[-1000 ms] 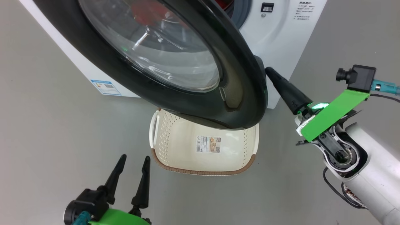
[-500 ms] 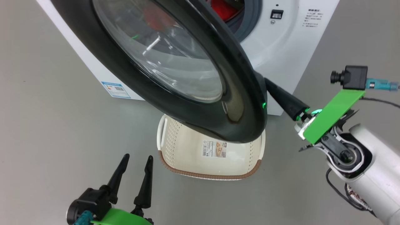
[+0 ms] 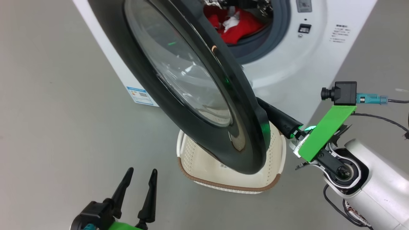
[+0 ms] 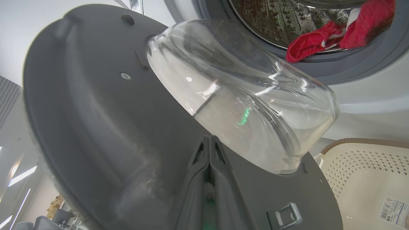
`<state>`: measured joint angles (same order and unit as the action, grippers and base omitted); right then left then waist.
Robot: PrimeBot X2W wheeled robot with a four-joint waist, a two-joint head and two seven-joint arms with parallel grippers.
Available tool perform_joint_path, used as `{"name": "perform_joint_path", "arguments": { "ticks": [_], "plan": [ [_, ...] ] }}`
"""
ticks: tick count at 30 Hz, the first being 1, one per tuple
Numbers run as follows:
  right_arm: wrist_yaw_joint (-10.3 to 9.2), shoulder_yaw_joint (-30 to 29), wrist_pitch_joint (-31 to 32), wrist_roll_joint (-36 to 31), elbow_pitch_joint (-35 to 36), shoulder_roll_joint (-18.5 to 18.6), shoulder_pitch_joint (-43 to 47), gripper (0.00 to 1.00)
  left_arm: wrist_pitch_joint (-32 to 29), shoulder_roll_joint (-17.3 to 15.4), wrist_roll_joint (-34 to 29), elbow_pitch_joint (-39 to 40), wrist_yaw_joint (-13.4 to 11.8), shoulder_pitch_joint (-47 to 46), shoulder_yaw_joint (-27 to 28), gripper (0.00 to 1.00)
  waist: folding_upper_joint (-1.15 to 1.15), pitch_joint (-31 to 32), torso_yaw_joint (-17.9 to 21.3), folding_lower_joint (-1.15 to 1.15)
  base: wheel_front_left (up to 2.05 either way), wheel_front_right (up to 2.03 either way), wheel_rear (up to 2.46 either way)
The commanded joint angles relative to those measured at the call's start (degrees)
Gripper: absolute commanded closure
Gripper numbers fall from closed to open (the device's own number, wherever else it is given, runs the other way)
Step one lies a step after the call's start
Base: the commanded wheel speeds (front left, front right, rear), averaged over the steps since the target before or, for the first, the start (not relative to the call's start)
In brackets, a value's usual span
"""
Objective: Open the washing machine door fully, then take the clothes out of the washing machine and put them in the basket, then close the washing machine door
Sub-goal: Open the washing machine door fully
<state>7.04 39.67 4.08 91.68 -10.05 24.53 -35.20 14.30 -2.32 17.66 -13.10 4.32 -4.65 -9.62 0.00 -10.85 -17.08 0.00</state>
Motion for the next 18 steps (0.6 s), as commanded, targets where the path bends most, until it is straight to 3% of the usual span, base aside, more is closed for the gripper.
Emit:
{"name": "perform_joint_path", "arguments": {
  "ticks": [1, 18],
  "plan": [
    [0.45, 0.53, 0.25, -0.51, 1.94, -0.9, 1.87, 1.0, 0.7, -0.55, 0.06, 1.29, -0.66, -0.08, 1.75, 0.0, 0.0, 0.97, -1.5, 0.0, 0.0, 0.0, 0.0],
    [0.45, 2.44, 1.93, -1.11, 2.86, -3.26, 5.32, 1.0, 0.7, -0.55, 0.15, 1.75, -1.21, 2.16, 1.92, 0.0, 0.0, 3.91, -7.49, 0.0, 0.0, 0.0, 0.0]
  ]
}}
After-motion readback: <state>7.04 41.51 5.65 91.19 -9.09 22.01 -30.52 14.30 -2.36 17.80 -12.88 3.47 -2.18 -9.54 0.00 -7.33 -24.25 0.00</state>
